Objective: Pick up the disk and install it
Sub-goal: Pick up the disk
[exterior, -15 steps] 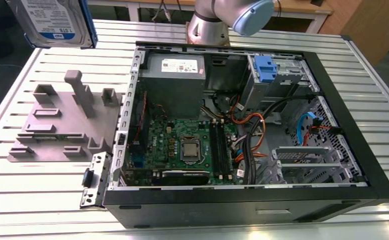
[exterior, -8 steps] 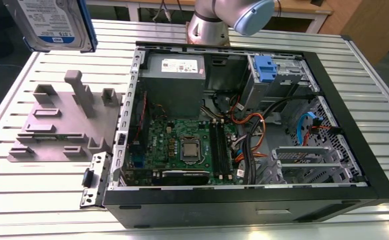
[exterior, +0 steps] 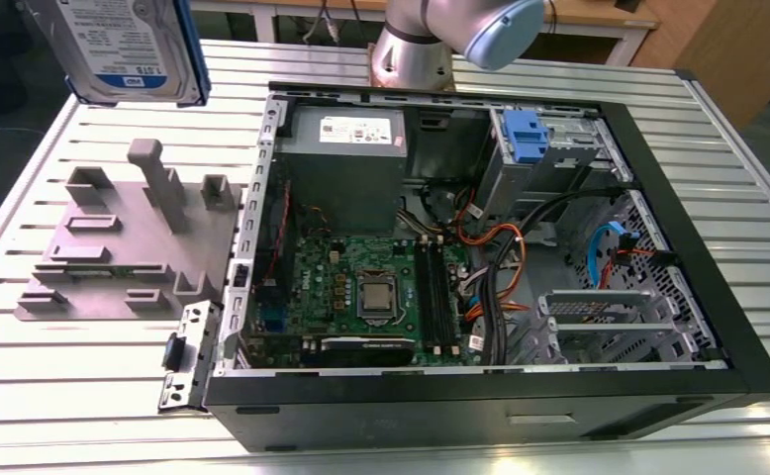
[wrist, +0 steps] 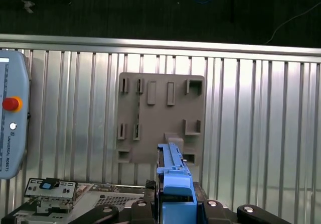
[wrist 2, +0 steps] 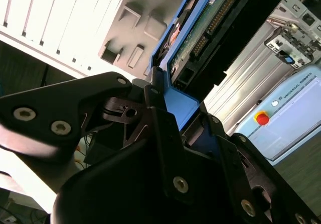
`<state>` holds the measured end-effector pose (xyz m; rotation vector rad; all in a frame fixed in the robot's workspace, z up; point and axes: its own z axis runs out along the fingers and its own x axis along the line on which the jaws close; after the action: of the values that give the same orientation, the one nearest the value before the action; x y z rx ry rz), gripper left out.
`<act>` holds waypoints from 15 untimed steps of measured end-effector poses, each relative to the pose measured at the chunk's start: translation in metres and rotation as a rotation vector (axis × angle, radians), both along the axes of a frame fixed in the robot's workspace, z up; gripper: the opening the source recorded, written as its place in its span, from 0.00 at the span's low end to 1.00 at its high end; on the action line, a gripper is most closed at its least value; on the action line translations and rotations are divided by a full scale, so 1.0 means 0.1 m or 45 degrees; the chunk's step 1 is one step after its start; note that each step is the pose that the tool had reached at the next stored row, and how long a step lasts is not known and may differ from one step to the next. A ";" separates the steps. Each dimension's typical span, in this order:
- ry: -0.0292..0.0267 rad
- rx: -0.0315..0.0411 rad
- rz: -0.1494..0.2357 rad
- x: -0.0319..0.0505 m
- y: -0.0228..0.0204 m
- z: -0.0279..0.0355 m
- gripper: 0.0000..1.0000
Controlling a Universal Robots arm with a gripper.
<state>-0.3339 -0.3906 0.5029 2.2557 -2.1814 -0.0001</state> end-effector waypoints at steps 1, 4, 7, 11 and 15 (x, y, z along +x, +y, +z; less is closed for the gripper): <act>0.0001 0.0000 0.000 0.020 0.000 0.000 0.36; 0.0001 -0.0001 -0.001 0.047 0.000 0.000 0.36; 0.0001 -0.0001 -0.001 0.057 0.000 0.000 0.36; 0.0001 -0.0002 -0.001 0.061 -0.004 0.000 0.36; 0.0001 -0.0002 -0.001 0.069 -0.015 0.000 0.36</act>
<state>-0.3270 -0.3922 0.5029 2.2549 -2.1820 -0.0001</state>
